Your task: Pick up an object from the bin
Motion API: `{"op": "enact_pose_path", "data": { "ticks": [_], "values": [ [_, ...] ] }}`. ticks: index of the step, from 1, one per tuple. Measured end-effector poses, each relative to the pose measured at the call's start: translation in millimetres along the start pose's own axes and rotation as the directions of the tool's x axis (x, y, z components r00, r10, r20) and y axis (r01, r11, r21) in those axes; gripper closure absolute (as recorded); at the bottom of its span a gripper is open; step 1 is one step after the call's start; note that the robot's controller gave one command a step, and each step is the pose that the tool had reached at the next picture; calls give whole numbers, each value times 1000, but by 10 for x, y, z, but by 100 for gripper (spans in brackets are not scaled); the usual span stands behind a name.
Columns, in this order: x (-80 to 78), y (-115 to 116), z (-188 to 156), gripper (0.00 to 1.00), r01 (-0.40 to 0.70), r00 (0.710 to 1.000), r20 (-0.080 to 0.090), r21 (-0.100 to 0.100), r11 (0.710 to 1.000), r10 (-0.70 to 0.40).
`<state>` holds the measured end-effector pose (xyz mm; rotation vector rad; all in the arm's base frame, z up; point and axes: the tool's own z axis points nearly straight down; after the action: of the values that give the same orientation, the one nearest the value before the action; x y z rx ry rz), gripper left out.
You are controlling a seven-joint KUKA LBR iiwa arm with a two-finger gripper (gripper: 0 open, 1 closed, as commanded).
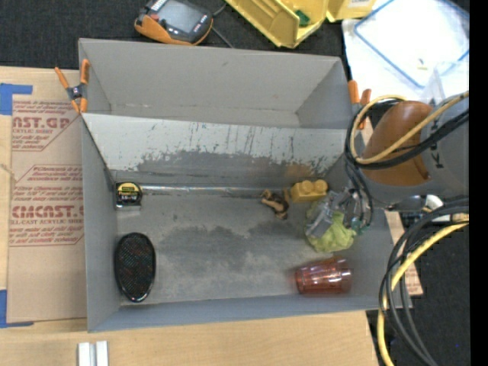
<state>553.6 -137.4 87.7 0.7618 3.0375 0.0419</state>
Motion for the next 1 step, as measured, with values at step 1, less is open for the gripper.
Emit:
{"op": "enact_pose_path", "data": {
  "ticks": [1],
  "values": [
    [93,251,-79,100,197,980,10,13,980,-197]
  ]
}}
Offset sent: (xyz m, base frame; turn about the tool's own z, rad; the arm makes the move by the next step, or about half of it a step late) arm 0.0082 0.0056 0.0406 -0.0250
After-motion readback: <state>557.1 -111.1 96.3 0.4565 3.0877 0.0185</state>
